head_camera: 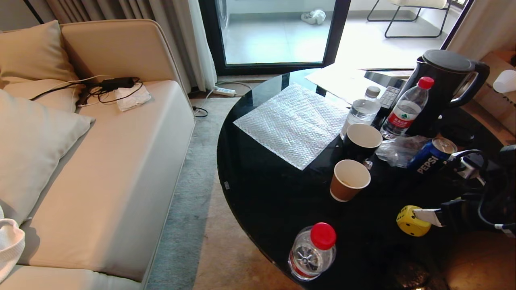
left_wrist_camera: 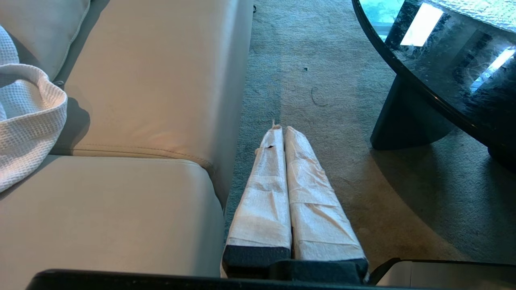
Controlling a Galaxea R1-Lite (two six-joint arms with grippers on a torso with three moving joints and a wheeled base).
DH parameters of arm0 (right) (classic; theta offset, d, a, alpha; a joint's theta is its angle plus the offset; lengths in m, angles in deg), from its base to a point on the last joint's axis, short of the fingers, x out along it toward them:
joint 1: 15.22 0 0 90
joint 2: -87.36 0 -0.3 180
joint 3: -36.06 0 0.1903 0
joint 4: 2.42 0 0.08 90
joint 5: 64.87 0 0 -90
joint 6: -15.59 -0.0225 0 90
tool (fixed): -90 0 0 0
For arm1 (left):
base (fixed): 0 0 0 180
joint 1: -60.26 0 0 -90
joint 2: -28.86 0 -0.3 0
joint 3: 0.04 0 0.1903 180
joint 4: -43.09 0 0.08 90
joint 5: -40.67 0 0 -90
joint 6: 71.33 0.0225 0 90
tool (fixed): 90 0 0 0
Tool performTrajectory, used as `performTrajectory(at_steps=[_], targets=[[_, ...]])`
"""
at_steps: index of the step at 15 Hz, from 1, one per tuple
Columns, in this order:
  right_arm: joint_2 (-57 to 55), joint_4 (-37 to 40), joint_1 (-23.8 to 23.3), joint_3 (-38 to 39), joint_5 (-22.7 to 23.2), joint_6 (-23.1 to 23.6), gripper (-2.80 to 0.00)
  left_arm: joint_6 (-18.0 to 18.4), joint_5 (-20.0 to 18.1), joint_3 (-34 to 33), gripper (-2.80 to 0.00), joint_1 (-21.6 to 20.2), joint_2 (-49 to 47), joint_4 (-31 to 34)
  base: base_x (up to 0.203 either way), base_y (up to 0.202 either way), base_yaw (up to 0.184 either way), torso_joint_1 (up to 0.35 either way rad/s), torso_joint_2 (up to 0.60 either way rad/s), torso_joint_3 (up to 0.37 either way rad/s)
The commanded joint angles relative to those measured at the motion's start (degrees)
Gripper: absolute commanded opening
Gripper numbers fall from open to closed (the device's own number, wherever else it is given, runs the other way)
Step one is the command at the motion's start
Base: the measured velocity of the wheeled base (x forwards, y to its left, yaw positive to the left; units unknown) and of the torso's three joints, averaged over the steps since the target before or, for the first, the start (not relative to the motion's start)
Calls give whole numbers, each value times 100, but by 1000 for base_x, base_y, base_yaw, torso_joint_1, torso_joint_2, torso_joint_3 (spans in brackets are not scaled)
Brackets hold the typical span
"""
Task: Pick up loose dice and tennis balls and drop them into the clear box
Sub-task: Pick up toys out of the box
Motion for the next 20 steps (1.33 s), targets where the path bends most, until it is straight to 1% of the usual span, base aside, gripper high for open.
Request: performTrajectory(at_steps=[1, 4, 10, 20], targets=[[-328, -104, 12, 22, 8, -8, 0, 0, 2, -7, -280, 0, 0, 0, 0, 0, 0, 0, 0, 0], [-529, -406, 19, 123, 16, -3, 0, 0, 2, -9, -280, 0, 0, 0, 0, 0, 0, 0, 0, 0], [-748, -596, 19, 152, 16, 5, 0, 0, 2, -2, -280, 0, 0, 4, 0, 0, 0, 0, 0, 0], [-971, -679, 37, 194, 19, 41, 0, 0, 2, -8, -280, 0, 0, 0, 0, 0, 0, 0, 0, 0]])
